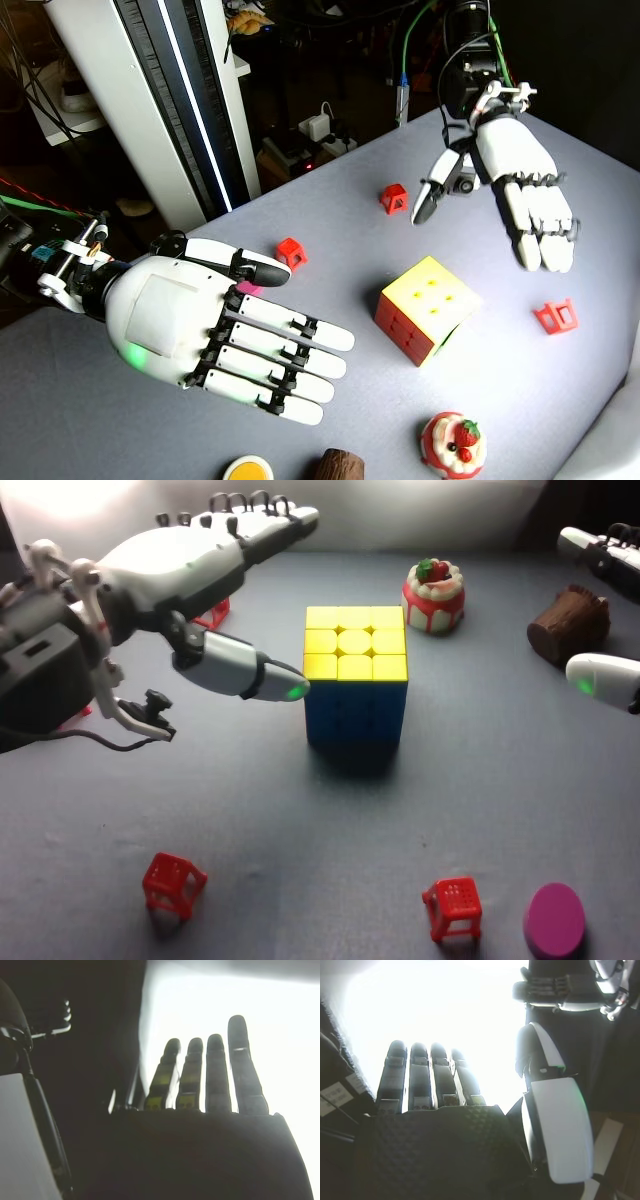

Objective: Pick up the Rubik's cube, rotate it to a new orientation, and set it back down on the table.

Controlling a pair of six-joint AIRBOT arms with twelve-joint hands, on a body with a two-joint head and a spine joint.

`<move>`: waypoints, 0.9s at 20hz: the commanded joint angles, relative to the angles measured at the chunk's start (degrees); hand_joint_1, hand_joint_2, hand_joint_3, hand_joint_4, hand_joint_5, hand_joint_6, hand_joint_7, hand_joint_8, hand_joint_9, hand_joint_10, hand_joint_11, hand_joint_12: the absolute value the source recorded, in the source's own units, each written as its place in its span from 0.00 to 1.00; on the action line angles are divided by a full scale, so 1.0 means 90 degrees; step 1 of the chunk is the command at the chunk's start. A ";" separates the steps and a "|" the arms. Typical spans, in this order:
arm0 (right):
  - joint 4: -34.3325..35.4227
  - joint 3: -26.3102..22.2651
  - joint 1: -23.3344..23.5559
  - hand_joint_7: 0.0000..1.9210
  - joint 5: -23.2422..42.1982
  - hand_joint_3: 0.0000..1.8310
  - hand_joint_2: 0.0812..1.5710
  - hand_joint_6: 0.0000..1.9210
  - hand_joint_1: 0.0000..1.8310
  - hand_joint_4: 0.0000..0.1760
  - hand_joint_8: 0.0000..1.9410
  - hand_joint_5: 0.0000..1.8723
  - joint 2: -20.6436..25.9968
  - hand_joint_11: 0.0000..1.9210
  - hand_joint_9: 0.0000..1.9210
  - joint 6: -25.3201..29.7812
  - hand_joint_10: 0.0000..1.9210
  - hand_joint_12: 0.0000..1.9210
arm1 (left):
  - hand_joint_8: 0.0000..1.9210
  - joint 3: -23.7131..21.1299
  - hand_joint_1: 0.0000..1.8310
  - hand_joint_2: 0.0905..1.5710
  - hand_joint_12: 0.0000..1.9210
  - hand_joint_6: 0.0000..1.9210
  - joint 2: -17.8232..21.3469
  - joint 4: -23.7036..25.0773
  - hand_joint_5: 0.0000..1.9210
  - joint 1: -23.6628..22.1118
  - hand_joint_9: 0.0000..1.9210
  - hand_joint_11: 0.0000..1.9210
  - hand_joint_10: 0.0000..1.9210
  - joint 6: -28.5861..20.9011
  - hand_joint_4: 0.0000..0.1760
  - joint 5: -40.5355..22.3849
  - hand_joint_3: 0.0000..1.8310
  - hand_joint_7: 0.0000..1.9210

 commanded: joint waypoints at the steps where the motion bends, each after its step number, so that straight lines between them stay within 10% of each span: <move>1: 0.0054 0.0013 0.0033 0.00 0.0801 0.00 0.81 0.00 0.23 0.00 0.00 0.00 -0.0011 0.00 0.00 0.0042 0.00 0.00 | 0.00 0.0054 0.42 0.52 0.00 0.00 -0.0069 -0.0024 0.00 -0.0128 0.00 0.00 0.00 -0.0027 0.13 -0.0514 0.00 0.00; 6: 0.0122 0.0025 -0.0014 0.00 0.0806 0.00 0.81 0.00 0.25 0.00 0.00 0.00 -0.0071 0.00 0.00 0.0042 0.00 0.00 | 0.00 0.0318 0.38 0.53 0.01 0.00 -0.0485 0.0004 0.00 -0.0287 0.00 0.01 0.00 -0.0023 0.46 0.0090 0.01 0.00; 9: 0.0133 0.0037 -0.0035 0.00 0.0809 0.00 0.81 0.00 0.24 0.00 0.00 0.00 -0.0101 0.00 0.00 0.0042 0.00 0.00 | 0.00 0.0500 0.38 0.53 0.02 0.00 -0.0717 -0.0002 0.00 -0.0340 0.00 0.01 0.00 -0.0025 0.31 0.0371 0.00 0.00; 12: 0.0141 0.0039 -0.0042 0.00 0.0808 0.00 0.81 0.00 0.22 0.00 0.00 0.00 -0.0123 0.00 0.00 0.0042 0.00 0.00 | 0.00 0.0603 0.38 0.55 0.29 0.00 -0.0846 -0.0071 0.00 -0.0358 0.00 0.00 0.00 -0.0024 0.22 0.0550 0.00 0.00; 15: 0.0142 0.0051 -0.0048 0.00 0.0806 0.00 0.81 0.00 0.21 0.00 0.00 0.00 -0.0154 0.00 0.00 0.0042 0.00 0.00 | 0.00 0.0765 0.40 0.55 0.17 0.00 -0.1037 -0.0165 0.00 -0.0367 0.00 0.00 0.00 -0.0019 0.08 0.0745 0.00 0.00; 18: 0.0142 0.0054 -0.0054 0.00 0.0802 0.00 0.81 0.00 0.22 0.00 0.00 0.00 -0.0158 0.00 0.00 0.0042 0.00 0.00 | 0.00 0.0894 0.43 0.54 0.32 0.00 -0.1195 -0.0257 0.00 -0.0428 0.00 0.00 0.00 0.0097 0.04 0.0921 0.00 0.00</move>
